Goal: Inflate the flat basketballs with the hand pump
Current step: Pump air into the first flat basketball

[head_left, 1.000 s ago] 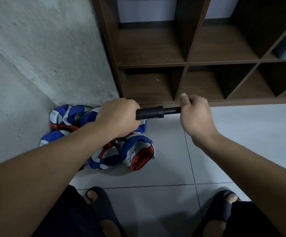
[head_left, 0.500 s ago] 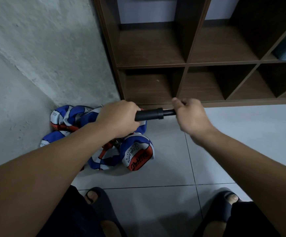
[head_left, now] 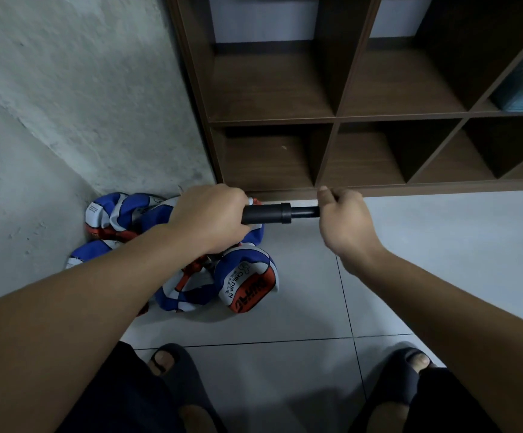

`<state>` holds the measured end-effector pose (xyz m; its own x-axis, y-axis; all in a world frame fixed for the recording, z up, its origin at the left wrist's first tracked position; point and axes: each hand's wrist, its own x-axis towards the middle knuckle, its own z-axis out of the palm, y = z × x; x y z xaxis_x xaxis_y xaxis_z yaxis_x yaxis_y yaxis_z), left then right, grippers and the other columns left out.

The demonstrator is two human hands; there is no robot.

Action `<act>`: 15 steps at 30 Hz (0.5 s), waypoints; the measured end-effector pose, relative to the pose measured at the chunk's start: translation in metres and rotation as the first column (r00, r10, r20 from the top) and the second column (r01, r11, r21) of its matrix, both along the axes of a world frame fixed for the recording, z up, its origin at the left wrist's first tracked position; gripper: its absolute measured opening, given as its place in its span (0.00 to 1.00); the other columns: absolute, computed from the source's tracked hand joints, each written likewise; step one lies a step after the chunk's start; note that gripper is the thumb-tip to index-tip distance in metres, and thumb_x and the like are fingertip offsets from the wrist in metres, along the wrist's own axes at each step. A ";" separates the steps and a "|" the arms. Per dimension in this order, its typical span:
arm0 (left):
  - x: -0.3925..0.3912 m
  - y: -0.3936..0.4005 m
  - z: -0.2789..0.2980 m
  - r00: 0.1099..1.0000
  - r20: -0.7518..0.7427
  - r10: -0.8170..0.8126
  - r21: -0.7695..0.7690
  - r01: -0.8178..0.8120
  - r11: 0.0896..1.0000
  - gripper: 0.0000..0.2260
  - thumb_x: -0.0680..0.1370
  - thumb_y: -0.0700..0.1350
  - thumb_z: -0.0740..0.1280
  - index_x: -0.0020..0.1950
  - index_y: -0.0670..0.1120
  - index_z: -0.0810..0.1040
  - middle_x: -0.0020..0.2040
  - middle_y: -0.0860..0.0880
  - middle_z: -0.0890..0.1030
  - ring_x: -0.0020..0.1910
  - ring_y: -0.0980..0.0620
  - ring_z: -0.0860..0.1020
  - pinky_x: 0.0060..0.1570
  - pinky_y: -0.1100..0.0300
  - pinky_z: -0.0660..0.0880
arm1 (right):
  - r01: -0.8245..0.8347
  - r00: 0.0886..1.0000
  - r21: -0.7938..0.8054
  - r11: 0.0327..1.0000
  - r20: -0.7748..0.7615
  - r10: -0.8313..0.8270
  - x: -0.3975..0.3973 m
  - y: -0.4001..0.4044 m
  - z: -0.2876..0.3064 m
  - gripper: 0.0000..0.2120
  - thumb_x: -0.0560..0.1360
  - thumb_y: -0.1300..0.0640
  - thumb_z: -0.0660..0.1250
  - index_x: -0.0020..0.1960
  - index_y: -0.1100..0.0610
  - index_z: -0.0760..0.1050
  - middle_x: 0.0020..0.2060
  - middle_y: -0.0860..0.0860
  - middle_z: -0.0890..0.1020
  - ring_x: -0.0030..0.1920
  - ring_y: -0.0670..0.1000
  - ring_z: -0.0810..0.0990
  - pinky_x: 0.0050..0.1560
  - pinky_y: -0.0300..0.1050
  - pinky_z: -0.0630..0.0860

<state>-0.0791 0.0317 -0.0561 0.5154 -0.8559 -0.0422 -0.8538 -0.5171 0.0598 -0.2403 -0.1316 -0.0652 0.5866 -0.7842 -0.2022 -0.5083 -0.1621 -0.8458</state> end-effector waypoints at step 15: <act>0.000 -0.003 0.004 0.995 -0.100 0.015 0.029 -0.013 0.999 0.15 0.81 0.61 0.69 0.39 0.57 0.74 0.32 0.54 0.81 0.31 0.53 0.80 0.37 0.53 0.81 | -0.073 0.997 -0.038 0.997 -0.041 0.071 0.003 -0.016 0.006 0.22 0.86 0.46 0.62 0.38 0.56 0.72 0.29 0.50 0.73 0.31 0.54 0.71 0.34 0.45 0.69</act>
